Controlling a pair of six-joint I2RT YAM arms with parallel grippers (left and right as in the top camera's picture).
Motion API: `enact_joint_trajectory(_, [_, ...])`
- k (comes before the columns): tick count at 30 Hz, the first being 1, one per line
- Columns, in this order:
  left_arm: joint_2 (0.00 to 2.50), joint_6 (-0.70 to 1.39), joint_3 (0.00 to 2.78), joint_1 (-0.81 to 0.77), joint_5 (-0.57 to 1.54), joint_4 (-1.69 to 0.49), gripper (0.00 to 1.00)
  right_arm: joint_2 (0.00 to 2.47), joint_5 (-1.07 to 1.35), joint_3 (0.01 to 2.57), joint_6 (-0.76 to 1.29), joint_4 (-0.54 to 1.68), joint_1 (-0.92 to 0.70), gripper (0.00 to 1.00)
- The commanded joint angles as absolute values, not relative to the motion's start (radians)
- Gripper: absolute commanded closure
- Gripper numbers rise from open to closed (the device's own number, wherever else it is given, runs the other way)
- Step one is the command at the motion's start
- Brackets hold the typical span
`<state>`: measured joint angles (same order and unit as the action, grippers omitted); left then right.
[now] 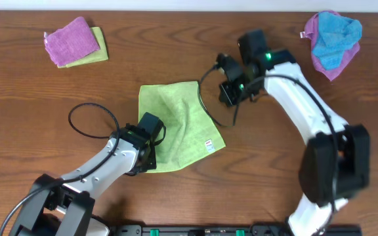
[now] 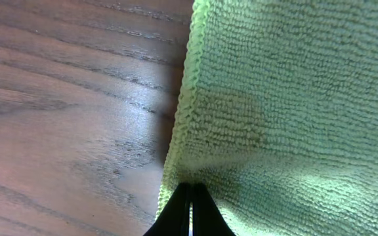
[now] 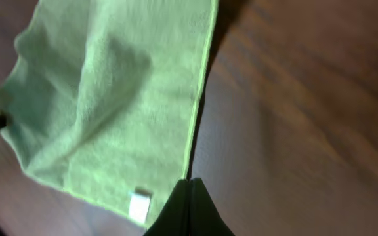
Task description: Fold the cloth
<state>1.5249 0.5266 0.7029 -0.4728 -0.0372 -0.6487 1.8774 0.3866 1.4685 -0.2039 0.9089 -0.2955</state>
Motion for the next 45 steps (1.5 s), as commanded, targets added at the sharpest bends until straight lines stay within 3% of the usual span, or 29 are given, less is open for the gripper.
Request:
enact_joint_trajectory(1, [1.537,0.535,0.705,-0.468,-0.029,-0.642,0.94,1.801,0.393,1.350,-0.187,0.864,-0.319,0.98])
enact_joint_trajectory(15, [1.537,0.537,0.706,-0.467,-0.029,-0.641,0.94,1.789,0.191,1.133,-0.085,0.758,-0.468,0.98])
enact_joint_trajectory(22, [1.537,0.540,0.706,-0.467,-0.026,-0.622,0.94,1.789,0.187,1.020,-0.052,0.600,-0.473,0.99])
enact_joint_trajectory(30, [1.537,0.540,0.706,-0.467,-0.025,-0.611,0.94,1.792,0.190,0.997,-0.050,0.575,-0.511,0.98])
enact_joint_trajectory(45, [1.537,0.538,0.757,-0.464,-0.014,-0.609,0.94,1.792,0.109,0.879,0.192,0.751,-0.505,0.98])
